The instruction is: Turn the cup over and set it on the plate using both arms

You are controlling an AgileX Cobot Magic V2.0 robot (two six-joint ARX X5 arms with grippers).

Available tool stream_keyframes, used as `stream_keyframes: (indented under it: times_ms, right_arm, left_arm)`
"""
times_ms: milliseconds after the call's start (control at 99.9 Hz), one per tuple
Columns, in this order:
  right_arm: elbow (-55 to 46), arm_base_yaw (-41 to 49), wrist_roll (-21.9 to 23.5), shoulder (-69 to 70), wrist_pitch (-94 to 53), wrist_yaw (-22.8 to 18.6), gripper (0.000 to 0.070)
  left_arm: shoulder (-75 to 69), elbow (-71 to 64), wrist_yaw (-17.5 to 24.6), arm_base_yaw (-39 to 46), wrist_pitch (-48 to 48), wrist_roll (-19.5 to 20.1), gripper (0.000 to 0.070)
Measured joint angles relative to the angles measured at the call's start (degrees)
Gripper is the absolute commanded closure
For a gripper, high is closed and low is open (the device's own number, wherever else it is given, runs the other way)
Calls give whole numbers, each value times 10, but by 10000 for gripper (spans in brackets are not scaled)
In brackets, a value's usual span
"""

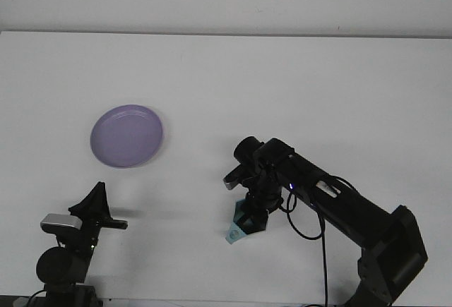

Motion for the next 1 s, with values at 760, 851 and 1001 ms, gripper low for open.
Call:
stream_keyframes:
  times_ms: [760,851,1001]
  right_arm:
    - [83,-10,-11,-3,-38,18,251]
    - [122,-17,-10,-19,-38,28,251]
    - [182,-35,-4,-72,-34,53,251]
  left_arm:
    - [0,0,0,0,-1,0,688]
    - [0,0,0,0,0,-6,688]
    - [0,0,0,0,5,-49,688]
